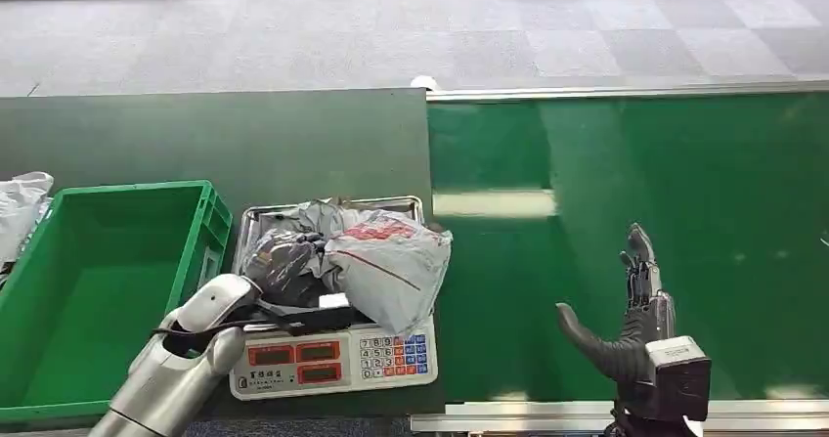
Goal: Moved the parcel from conveyor to table for the left to box.
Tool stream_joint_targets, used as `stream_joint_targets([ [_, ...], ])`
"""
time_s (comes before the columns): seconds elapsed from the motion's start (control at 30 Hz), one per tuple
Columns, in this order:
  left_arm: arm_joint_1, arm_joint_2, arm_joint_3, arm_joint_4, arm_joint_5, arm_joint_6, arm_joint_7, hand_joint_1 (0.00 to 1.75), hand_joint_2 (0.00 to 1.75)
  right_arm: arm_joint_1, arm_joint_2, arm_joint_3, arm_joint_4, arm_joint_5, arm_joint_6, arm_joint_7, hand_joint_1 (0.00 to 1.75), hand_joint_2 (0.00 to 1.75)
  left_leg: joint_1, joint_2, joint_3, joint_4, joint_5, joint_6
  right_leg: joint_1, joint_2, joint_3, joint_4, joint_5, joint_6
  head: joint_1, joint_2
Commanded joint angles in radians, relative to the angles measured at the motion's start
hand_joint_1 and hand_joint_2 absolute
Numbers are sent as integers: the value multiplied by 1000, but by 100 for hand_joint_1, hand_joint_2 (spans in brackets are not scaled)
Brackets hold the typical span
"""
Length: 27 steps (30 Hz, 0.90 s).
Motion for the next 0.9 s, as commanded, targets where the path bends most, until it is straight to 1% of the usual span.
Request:
stream_joint_targets([
  [0.03, 64, 8, -17, -81, 103, 114, -128, 175, 175, -1, -14, -22, 15, -17, 4, -4, 0, 175, 0, 1, -1, -2, 1, 1, 0, 1, -1, -2, 2, 0, 0, 0],
  [0.13, 65, 7, -15, -90, 103, 117, -127, 175, 175, 0, -14, -24, 13, -18, 5, -3, 0, 175, 0, 0, -3, 0, 0, 0, 0, 0, -3, 0, 0, 0, 0, 0],
  [0.17, 79, -6, 1, -110, 115, 199, -156, 175, 175, -1, -12, -26, 13, -18, 4, -3, 0, 175, 0, 0, -4, -1, 1, 0, 0, 0, -4, -1, 1, 0, 0, 0],
  [0.27, 141, -22, 51, -211, 195, 307, -217, 175, 175, 6, -18, -27, 5, -21, 1, -1, 0, 175, 0, 1, -4, -1, 1, 0, 0, 1, -4, -2, 1, 0, 0, 0],
  [0.33, 195, -25, 77, -290, 205, 388, -235, 175, 175, 27, -13, -39, -18, -30, -10, 2, 0, 175, 0, 1, -4, 0, 0, 0, 0, 2, -5, -1, 0, 0, 0, 0],
  [0.37, 219, -37, 100, -321, 198, 472, -248, 175, 175, 36, -10, -43, -25, -33, -11, 2, 0, 175, 0, 1, -5, 0, 0, 0, 0, 1, -5, -1, 0, 0, 0, 0],
  [0.53, 232, -33, 105, -336, 189, 489, -248, 175, 175, 44, -8, -43, -29, -34, -12, 0, 0, 175, 0, 1, -6, 0, 0, 0, 0, 2, -7, -1, 1, 0, 0, 0],
  [0.63, 244, -49, 134, -352, 143, 616, -255, 175, 175, 42, -12, -38, -23, -36, -17, -4, 0, 175, 0, 1, -7, 0, 1, 0, 0, 1, -7, -1, 1, 0, 0, 0],
  [0.67, 255, -45, 147, -368, 102, 660, -242, 175, 175, 44, -11, -36, -21, -36, -19, -5, 0, 175, 0, 1, -7, 0, 0, 0, 0, 1, -7, -1, 1, 0, 0, 0],
  [0.8, 278, -48, 227, -388, -18, 739, -159, 175, 175, 63, -1, -38, -28, -34, -29, -10, 0, 175, 0, 1, -6, -1, 0, 0, 1, 2, -7, -1, 1, 0, 0, 0],
  [0.83, 282, -56, 254, -387, -49, 760, -127, 175, 0, 66, 1, -38, -29, -33, -32, -11, 0, 175, 0, 1, -6, -1, 0, 0, 0, 2, -6, -1, 0, 0, 0, 0],
  [0.9, 285, -63, 297, -382, -108, 777, -79, 175, 0, 71, 2, -38, -34, -32, -35, -12, 0, 175, 0, 2, -6, -1, 0, 0, 1, 2, -7, -1, 1, -1, 0, 0],
])
